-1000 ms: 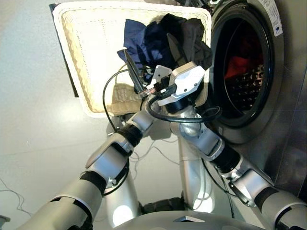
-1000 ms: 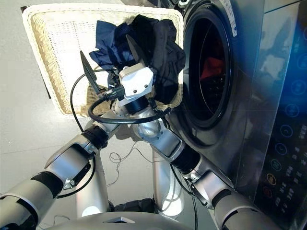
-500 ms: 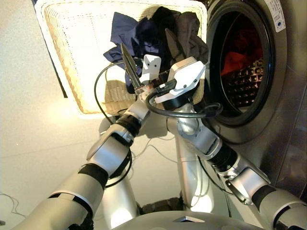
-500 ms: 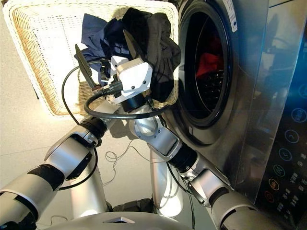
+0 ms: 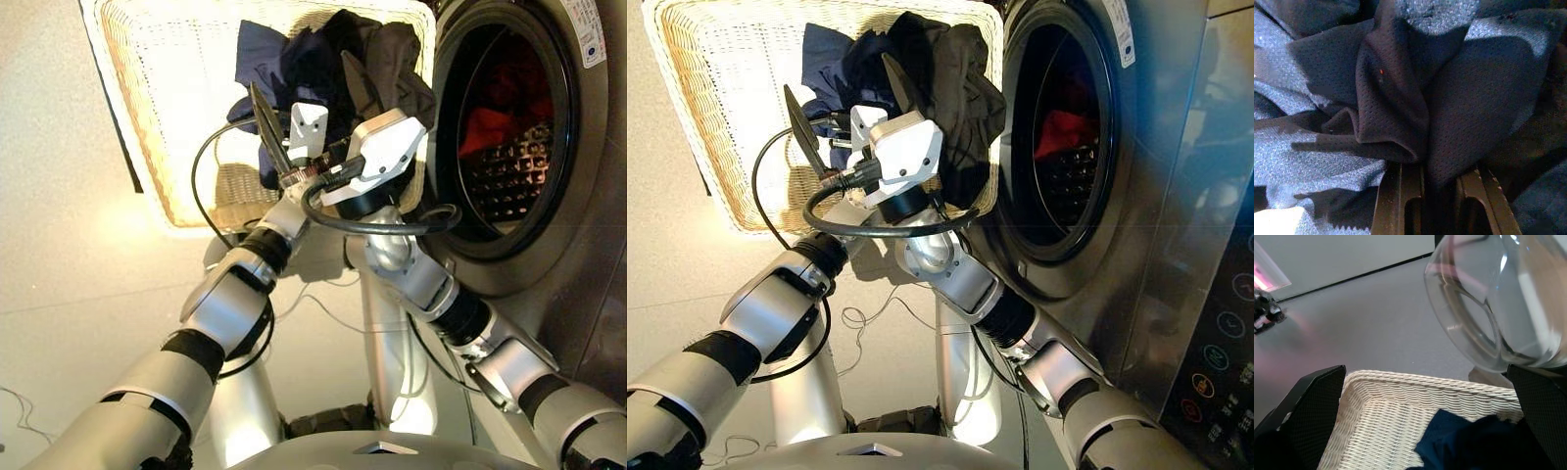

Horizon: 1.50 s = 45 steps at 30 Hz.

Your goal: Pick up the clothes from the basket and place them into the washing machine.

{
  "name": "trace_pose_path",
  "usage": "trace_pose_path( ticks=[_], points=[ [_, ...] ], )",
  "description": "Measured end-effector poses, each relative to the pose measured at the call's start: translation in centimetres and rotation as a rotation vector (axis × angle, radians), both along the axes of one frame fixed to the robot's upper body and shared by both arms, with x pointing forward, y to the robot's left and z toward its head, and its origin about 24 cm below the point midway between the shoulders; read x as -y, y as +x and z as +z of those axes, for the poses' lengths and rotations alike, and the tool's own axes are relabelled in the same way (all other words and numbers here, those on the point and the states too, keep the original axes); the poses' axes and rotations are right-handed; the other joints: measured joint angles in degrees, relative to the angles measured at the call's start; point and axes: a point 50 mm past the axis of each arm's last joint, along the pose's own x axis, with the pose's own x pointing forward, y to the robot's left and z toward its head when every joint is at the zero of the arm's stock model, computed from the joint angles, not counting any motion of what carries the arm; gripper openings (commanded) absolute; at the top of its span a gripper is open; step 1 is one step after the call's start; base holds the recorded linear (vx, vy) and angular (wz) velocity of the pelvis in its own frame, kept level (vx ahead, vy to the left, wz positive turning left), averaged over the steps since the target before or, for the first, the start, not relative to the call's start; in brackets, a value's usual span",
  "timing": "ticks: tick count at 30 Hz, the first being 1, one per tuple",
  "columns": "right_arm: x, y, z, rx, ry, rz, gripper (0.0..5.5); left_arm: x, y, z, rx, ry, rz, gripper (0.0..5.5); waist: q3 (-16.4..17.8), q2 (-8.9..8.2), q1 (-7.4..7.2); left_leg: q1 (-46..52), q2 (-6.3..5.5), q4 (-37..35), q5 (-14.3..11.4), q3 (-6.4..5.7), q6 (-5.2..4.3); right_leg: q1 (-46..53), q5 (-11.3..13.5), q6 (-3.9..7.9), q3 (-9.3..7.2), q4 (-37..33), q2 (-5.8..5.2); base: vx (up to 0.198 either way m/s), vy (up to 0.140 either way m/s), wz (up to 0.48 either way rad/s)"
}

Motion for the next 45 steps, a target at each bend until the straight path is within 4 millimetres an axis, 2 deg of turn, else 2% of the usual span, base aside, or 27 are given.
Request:
trace_pose_path(
  ticks=[4,5,8,9,10,11,15,18,21,25,29,32,33,35,37,40,45],
  points=[
    [3.8,1.4,-1.6,-0.032,-0.01,-0.194,5.5,-1.4,-1.9,-2.4,0.009,0.032,-0.034,0.0,0.16,0.21,0.34,3.63,-1.4,-3.13,0.74,-0.02,0.48,3.68,-0.03,0.5,-0.37,-2.28,-1.25,0.011,0.015,0.03],
    [4.9,1.6,-2.1,-0.049,-0.011,-0.24,5.5,-2.7,-2.5,-3.2,0.004,0.032,-0.021,0.0,0.29,0.35,0.92,4.6,-1.74,-3.89,0.85,-0.02,0.64,4.77,-0.04,0.72,-0.51,-2.96,-1.67,0.0,0.0,0.0],
    [7.6,1.9,-3.0,-0.078,-0.017,-0.344,5.5,-3.6,-4.2,-3.7,0.049,0.034,-0.051,0.0,0.41,0.55,2.31,6.85,-2.5,-5.2,1.09,0.05,0.92,7.04,-0.12,1.19,-0.52,-4.13,-2.37,0.019,0.035,0.042],
    [8.2,2.0,-3.3,-0.08,-0.028,-0.37,5.5,-4.6,-4.5,-3.9,0.048,0.046,-0.046,0.0,0.5,0.68,3.04,7.38,-2.82,-5.5,1.17,0.06,1.04,7.67,-0.19,1.3,-0.68,-4.23,-2.74,0.031,0.062,0.104],
    [8.7,1.9,-3.3,-0.071,-0.038,-0.393,5.5,-4.6,-5.2,-3.3,0.085,0.024,-0.072,0.0,0.5,0.69,2.92,7.87,-3.12,-5.7,1.23,-0.07,1.12,8.17,-0.33,1.49,-0.69,-4.28,-2.99,0.0,0.0,0.0],
    [9.2,1.9,-3.3,-0.066,-0.045,-0.412,5.5,-5.6,-5.9,-2.9,0.114,0.012,-0.074,0.0,0.58,0.83,3.68,8.24,-3.31,-5.75,1.25,-0.15,1.15,8.67,-0.39,1.58,-0.77,-4.28,-3.19,0.0,0.0,0.0],
    [11.2,1.9,-4.2,-0.092,-0.09,-0.465,5.5,-7.6,-8.0,-0.7,0.24,0.023,-0.136,0.0,0.71,1.1,5.17,9.61,-3.82,-5.7,1.27,-0.83,1.37,10.51,-0.66,1.84,-1.31,-4.29,-3.84,0.0,0.0,0.0],
    [11.6,1.9,-4.7,-0.098,-0.169,-0.476,5.5,-7.7,-9.2,1.3,0.333,0.007,-0.194,0.0,0.79,1.34,5.99,9.97,-4.08,-5.59,1.16,-1.19,1.71,11.3,-0.74,1.97,-1.7,-4.39,-4.16,0.0,0.0,0.0],
    [11.4,2.0,-5.1,-0.112,-0.245,-0.452,5.5,-7.0,-10.3,3.0,0.4,-0.013,-0.283,0.0,0.82,1.39,6.63,10.34,-4.11,-5.34,1.19,-1.44,1.79,12.17,-0.69,1.95,-2.01,-4.51,-4.21,0.0,0.0,0.0],
    [10.2,2.1,-4.5,-0.072,-0.372,-0.358,5.5,-5.9,-11.6,5.1,0.452,-0.089,-0.469,0.0,0.83,1.41,6.61,10.47,-4.28,-5.0,1.32,-1.5,1.93,12.73,-0.26,2.24,-2.02,-4.96,-4.38,0.0,0.0,0.0],
    [8.1,1.9,-4.3,-0.043,-0.552,-0.189,5.5,-4.7,-12.4,5.8,0.419,-0.148,-0.671,0.0,0.84,1.43,6.55,10.48,-4.92,-4.71,1.3,-1.46,2.45,13.08,0.09,2.77,-1.83,-5.21,-4.95,0.0,0.0,0.0],
    [5.8,1.7,-3.0,0.065,-0.746,-0.044,5.5,-3.2,-13.1,5.3,0.339,-0.158,-0.852,0.0,0.88,1.5,6.9,10.31,-5.12,-4.74,1.18,-1.31,2.87,13.2,0.48,3.27,-1.51,-5.98,-5.09,0.0,0.0,0.0],
    [5.6,1.7,-2.8,0.086,-0.789,-0.03,5.5,-2.8,-13.2,5.1,0.319,-0.16,-0.884,0.0,0.88,1.5,7.29,10.32,-5.11,-4.74,1.22,-1.34,2.93,13.19,0.46,3.29,-1.43,-5.94,-5.17,0.0,0.0,0.0],
    [5.4,2.0,-1.8,0.126,-0.858,-0.031,5.5,-2.4,-13.3,4.7,0.284,-0.181,-0.926,0.0,0.88,1.5,8.03,10.3,-5.29,-4.73,1.24,-1.31,2.98,13.14,0.51,3.17,-1.41,-5.88,-5.17,0.0,0.0,0.0],
    [5.2,2.4,-1.1,0.151,-0.894,-0.037,5.5,-2.6,-13.2,4.9,0.277,-0.177,-0.937,0.0,0.88,1.5,7.99,10.31,-5.2,-4.74,1.25,-1.34,2.97,13.13,0.72,2.84,-1.44,-5.85,-5.07,0.0,0.0,0.0],
    [4.7,2.7,-0.4,0.182,-0.911,-0.046,5.5,-2.7,-12.9,5.3,0.283,-0.175,-0.943,0.0,0.88,1.51,7.91,10.32,-5.08,-4.58,1.44,-1.2,3.1,13.14,0.9,3.03,-1.34,-5.87,-4.92,0.0,0.0,0.0],
    [4.5,2.9,0.0,0.202,-0.932,-0.072,5.5,-2.6,-12.6,5.6,0.289,-0.166,-0.94,0.0,0.87,1.53,7.88,10.4,-4.97,-3.98,1.46,-1.31,2.89,13.51,0.94,2.98,-1.44,-5.75,-4.87,0.0,0.0,0.0]
  ],
)
